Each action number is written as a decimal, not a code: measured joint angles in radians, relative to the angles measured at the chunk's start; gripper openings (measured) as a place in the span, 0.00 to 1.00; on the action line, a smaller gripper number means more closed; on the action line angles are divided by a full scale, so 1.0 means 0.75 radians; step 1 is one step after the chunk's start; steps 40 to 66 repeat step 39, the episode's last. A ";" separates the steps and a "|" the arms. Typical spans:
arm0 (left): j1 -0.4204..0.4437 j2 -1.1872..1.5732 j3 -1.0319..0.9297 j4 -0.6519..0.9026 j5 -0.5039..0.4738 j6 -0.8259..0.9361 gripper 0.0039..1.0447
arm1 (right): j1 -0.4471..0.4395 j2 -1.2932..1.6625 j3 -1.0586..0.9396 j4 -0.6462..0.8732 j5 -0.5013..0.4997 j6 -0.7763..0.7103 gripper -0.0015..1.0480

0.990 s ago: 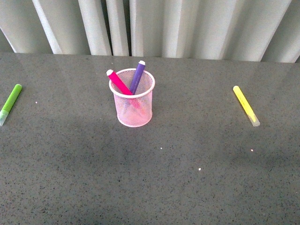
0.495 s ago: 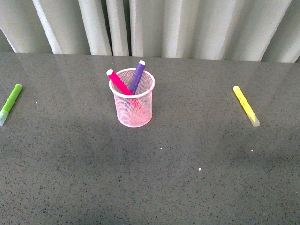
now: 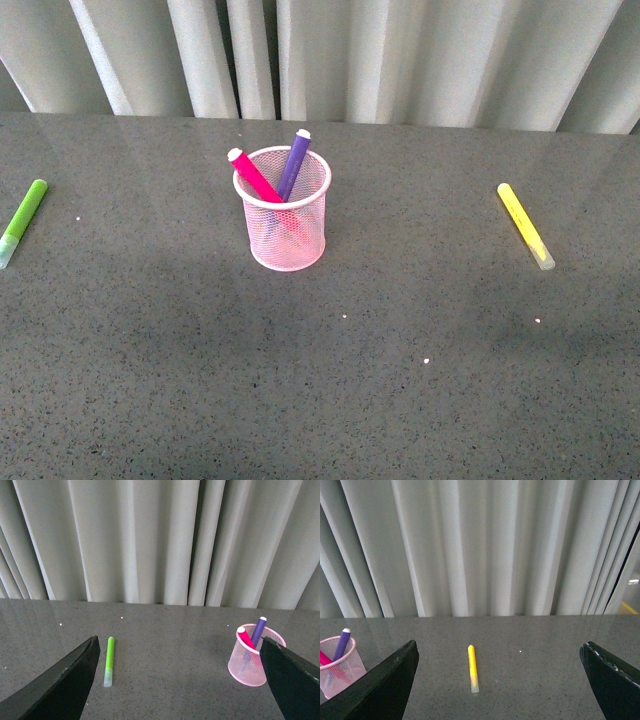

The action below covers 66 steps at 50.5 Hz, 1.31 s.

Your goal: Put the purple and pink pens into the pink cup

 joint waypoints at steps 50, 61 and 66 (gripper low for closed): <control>0.000 0.000 0.000 0.000 0.000 0.000 0.94 | 0.000 0.000 0.000 0.000 0.001 0.000 0.93; 0.000 0.000 0.000 0.000 0.000 0.000 0.94 | 0.000 0.000 0.000 0.000 0.001 0.000 0.93; 0.000 0.000 0.000 0.000 0.000 0.000 0.94 | 0.000 0.000 0.000 0.000 0.001 0.000 0.93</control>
